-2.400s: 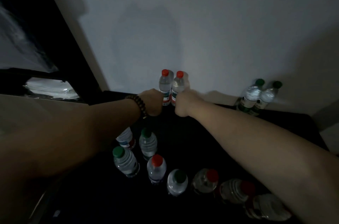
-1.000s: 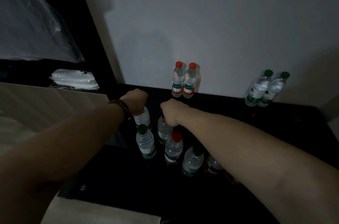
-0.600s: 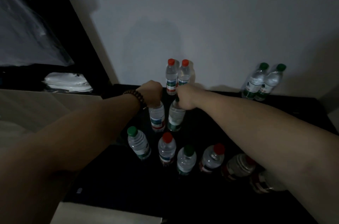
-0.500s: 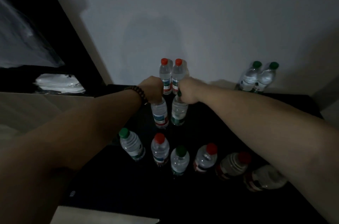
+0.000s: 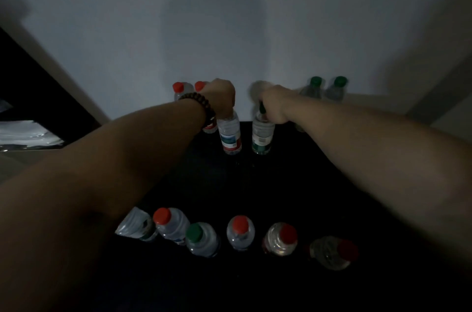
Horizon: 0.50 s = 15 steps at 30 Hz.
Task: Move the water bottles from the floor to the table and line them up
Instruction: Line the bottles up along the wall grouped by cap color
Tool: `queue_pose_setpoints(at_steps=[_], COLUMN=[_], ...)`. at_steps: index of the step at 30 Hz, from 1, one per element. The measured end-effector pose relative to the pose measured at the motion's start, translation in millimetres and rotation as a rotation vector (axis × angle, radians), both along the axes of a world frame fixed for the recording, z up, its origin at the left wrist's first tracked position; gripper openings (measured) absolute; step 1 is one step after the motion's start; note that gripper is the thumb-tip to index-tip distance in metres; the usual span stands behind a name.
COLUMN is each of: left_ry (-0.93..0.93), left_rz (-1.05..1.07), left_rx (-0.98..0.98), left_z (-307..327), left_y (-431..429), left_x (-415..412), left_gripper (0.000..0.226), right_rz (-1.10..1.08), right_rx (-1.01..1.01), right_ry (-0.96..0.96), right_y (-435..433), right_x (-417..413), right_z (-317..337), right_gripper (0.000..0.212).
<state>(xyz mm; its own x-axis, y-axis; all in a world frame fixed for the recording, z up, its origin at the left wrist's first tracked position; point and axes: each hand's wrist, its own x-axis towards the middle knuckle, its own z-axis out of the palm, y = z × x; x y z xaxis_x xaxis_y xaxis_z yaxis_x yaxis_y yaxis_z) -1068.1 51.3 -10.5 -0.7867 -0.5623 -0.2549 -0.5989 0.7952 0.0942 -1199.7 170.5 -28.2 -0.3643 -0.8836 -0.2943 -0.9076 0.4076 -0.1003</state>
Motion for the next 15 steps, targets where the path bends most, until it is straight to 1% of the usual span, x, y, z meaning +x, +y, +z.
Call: queue_pose_setpoints(at_steps=[2, 5, 10, 15], left_ry=[0.024, 0.027, 0.042, 0.054], left_rz=[0.002, 0.017, 0.066, 0.075], left_rx=[0.013, 0.014, -0.018, -0.054], left_z=[-4.0, -13.5, -33.0, -42.4], left_y=[-1.7, -5.4, -14.5, -21.2], left_x=[-19.2, -44.7, -77.4, -100.6], left_gripper=[0.03, 0.029, 0.027, 0.027], right_rz=[-0.009, 0.004, 0.035, 0.059], right_rx=[0.036, 0.014, -0.02, -0.039], right_ry=[0.013, 0.049, 0.044, 0.014], right_y=[-2.3, -7.2, -17.8, -30.0], right_x=[-19.3, -47.5, -80.4, -97.6], right_z=[-4.5, -12.1, -23.7, -28.4], right_gripper=[0.037, 0.02, 0.016, 0.027])
